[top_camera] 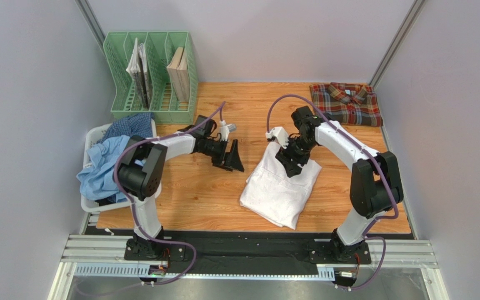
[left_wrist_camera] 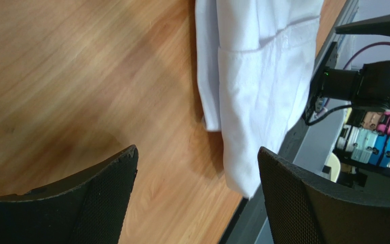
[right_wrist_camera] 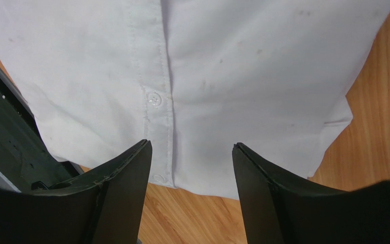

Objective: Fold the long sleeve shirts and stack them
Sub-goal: Fold the shirt

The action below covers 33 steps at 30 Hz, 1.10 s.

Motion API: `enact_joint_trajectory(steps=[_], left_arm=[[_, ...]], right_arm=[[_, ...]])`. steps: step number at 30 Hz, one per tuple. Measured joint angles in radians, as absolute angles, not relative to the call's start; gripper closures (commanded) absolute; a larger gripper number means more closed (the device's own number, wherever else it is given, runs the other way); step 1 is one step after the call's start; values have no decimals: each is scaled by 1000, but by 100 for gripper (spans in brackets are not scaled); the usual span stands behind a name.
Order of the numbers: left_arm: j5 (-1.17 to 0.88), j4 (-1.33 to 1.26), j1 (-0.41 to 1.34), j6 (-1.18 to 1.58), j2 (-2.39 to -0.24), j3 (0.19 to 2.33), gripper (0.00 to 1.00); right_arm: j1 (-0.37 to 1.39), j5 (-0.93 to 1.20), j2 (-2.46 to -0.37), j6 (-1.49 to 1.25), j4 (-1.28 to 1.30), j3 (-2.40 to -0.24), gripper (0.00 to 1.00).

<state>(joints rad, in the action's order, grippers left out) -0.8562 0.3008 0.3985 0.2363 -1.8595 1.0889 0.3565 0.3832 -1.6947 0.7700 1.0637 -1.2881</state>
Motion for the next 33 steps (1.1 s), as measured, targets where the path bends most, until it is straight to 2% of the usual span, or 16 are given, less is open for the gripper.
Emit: enact_joint_trajectory(steps=[6,12,20,23,26,27,29,33], left_arm=[[-857,220,484,309,-1978,1169,18],[-950,152,514,415,-2104,1268,25],[-1010,77,540,527,-2168,1299,29],[-1009,56,566,552,-2179,1307,36],[-998,45,588,568,-2185,1306,63],[-975,45,593,565,-2185,1305,80],[-937,63,596,553,-2185,1301,98],[-877,145,599,488,-2149,1301,100]], right_arm=[[300,352,-1757,667,1030,-1274,36],[300,328,-1850,620,1008,-1274,36],[300,327,-1863,587,1000,-1278,36],[300,327,-1864,581,998,-1279,36],[300,328,-1866,573,996,-1280,36],[300,328,-1866,571,996,-1282,36],[297,335,-1866,561,994,-1286,36],[261,385,-1850,520,999,-1290,34]])
